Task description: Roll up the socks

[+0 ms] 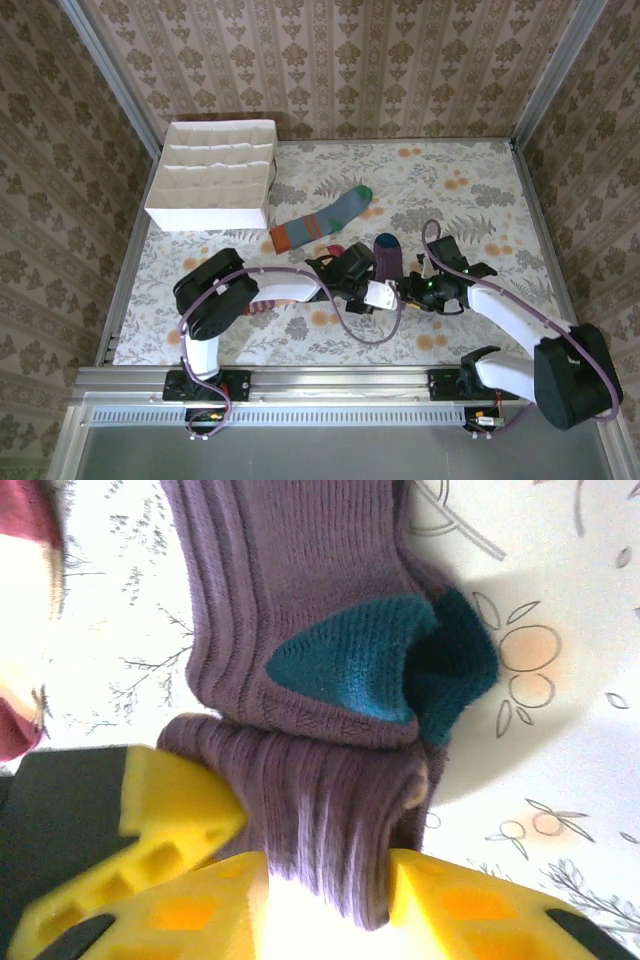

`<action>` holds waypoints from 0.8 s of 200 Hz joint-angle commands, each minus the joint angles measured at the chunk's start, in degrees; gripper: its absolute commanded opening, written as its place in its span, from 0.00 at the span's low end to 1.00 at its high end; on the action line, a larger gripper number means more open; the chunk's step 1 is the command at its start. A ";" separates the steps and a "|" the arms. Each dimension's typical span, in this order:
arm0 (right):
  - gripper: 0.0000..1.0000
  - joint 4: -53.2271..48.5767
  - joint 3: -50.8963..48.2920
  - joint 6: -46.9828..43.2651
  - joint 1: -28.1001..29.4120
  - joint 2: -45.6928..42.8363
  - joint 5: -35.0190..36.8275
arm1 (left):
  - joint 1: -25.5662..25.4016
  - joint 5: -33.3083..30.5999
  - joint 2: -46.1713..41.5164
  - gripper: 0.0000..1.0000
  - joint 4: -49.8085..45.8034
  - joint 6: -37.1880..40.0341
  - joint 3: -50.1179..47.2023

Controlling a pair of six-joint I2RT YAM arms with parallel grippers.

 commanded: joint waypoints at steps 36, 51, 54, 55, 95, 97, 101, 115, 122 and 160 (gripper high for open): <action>0.44 0.66 -1.32 -2.77 -1.41 -6.20 0.08 | 5.68 20.07 4.60 0.00 -12.25 -14.55 5.69; 0.45 3.98 -2.55 -2.07 -1.41 -6.30 -1.62 | 7.00 22.52 5.90 0.00 -12.54 -17.21 7.08; 0.45 4.60 -2.75 -1.96 -1.38 -6.23 -1.95 | 7.23 22.90 6.11 0.00 -12.43 -17.75 7.23; 0.45 4.85 -2.79 -1.91 -1.37 -6.22 -2.05 | 7.31 23.09 6.19 0.00 -12.39 -17.94 7.25; 0.49 10.08 -3.58 -2.45 -0.14 -3.58 -3.51 | 9.74 28.11 8.83 0.00 -11.01 -23.81 9.41; 0.49 10.27 -3.61 -2.51 -0.10 -3.34 -3.54 | 9.83 28.36 8.98 0.00 -10.85 -24.08 9.50; 0.49 10.68 -3.67 -2.64 -0.05 -2.96 -3.55 | 10.06 28.94 9.27 0.00 -10.63 -24.61 9.56; 0.50 12.15 -3.88 -3.00 -0.04 -1.33 -3.85 | 10.57 30.34 9.91 0.00 -9.37 -26.39 9.59; 0.50 12.75 -3.89 -3.08 0.08 -0.36 -3.91 | 10.73 30.71 10.17 0.00 -8.75 -27.05 9.51; 0.48 15.65 -4.05 -3.61 0.73 4.92 -3.91 | 11.22 32.13 11.16 0.00 -6.56 -29.45 9.37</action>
